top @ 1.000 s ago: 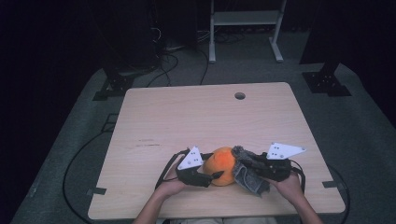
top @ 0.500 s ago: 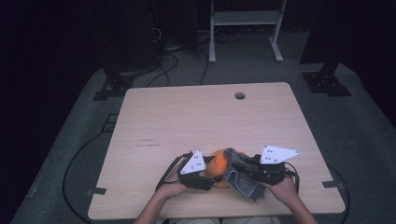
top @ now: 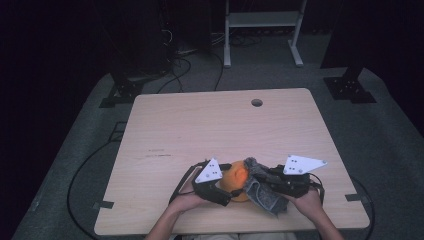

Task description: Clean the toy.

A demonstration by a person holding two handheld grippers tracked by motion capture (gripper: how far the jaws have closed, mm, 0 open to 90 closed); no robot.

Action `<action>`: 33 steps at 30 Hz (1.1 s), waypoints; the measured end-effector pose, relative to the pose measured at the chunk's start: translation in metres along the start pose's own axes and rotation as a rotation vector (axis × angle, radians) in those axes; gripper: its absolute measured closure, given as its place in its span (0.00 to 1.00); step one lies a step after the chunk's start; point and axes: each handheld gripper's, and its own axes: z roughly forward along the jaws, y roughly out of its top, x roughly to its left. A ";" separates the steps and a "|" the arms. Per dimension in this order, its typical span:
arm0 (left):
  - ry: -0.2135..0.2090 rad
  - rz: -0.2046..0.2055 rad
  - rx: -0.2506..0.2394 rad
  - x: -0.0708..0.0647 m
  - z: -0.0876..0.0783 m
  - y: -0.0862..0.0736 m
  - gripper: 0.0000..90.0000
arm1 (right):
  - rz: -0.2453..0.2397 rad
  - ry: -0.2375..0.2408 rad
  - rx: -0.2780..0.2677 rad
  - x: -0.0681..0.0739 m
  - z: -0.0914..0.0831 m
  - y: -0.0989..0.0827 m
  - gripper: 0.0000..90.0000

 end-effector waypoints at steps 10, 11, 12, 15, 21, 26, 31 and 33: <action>0.079 0.146 -0.007 -0.014 0.002 0.004 0.37 | -0.023 0.030 -0.054 0.008 -0.002 0.016 0.86; 0.058 0.157 0.006 -0.014 0.004 0.001 0.36 | -0.025 0.026 -0.018 0.007 0.001 0.012 0.86; 0.043 0.154 -0.002 -0.015 0.004 -0.002 0.36 | -0.021 0.031 -0.010 0.006 0.004 0.010 0.86; 0.037 0.192 0.008 -0.017 0.002 -0.002 0.37 | -0.027 0.027 -0.030 0.007 0.004 0.013 0.86; 0.003 0.213 0.010 -0.017 0.001 -0.003 0.34 | 0.025 0.025 -0.016 -0.009 0.002 0.002 0.86; 0.014 0.084 0.024 -0.009 0.005 -0.002 0.16 | 0.043 0.030 -0.007 -0.010 -0.005 -0.003 0.86; -0.005 0.164 0.054 -0.012 -0.001 -0.006 0.32 | -0.016 0.078 -0.008 0.009 0.006 0.010 0.86; -0.005 0.199 0.066 -0.013 -0.005 -0.007 0.37 | -0.024 0.084 0.002 0.007 0.007 0.011 0.86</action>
